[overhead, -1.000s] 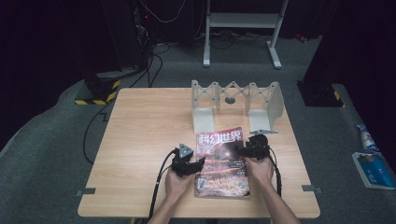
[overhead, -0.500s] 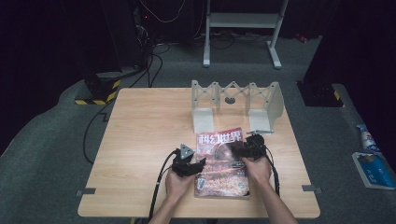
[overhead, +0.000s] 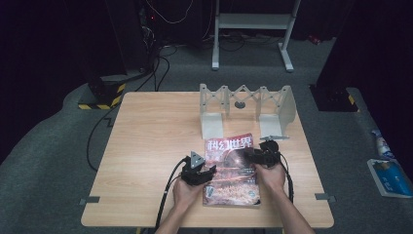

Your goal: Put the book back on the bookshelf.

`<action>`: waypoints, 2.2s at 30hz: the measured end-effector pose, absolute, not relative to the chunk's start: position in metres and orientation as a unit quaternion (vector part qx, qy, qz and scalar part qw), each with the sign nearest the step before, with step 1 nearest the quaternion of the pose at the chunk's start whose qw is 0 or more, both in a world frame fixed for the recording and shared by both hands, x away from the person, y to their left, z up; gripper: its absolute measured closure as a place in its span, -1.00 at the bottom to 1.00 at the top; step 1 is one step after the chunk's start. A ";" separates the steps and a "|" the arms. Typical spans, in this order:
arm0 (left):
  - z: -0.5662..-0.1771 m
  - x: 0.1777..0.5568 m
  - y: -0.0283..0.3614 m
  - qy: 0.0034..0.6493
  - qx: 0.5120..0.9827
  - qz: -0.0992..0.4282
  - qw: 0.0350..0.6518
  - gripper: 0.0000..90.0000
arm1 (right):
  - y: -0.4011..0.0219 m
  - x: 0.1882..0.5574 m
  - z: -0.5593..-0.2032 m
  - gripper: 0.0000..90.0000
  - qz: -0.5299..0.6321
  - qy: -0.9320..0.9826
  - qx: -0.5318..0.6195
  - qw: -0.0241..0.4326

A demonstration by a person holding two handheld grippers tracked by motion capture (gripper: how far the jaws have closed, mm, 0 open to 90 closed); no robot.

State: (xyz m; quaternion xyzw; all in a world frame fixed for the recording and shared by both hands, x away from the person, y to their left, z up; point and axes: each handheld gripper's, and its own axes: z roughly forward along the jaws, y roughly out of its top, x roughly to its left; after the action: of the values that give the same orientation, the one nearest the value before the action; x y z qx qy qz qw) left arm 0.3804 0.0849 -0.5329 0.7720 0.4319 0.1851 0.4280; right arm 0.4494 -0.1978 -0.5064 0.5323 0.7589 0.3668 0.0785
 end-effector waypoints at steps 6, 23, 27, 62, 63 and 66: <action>-0.533 0.380 0.085 0.433 0.771 0.185 0.428 0.01 | -0.201 0.444 -0.502 0.31 0.372 0.767 0.518 0.071; -0.533 0.380 0.084 0.435 0.770 0.184 0.429 0.01 | -0.199 0.435 -0.495 0.38 0.389 0.781 0.487 0.047; -0.534 0.380 0.084 0.434 0.770 0.187 0.429 0.01 | -0.198 0.430 -0.490 0.38 0.376 0.797 0.471 0.050; -0.533 0.383 0.087 0.433 0.772 0.167 0.435 -0.24 | -0.179 0.419 -0.481 0.63 0.374 0.816 0.436 0.059; -0.532 0.383 0.088 0.433 0.772 0.168 0.434 -0.25 | -0.178 0.418 -0.481 0.66 0.374 0.817 0.434 0.061; -0.532 0.382 0.088 0.430 0.773 0.166 0.436 -0.29 | -0.177 0.414 -0.478 0.72 0.377 0.817 0.432 0.065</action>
State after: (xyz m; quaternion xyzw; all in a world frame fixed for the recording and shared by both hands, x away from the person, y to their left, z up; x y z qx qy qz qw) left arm 0.3819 0.0881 -0.5318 0.7731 0.4298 0.1658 0.4360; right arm 0.4139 -0.1769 -0.4778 0.4316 0.8170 0.3767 0.0653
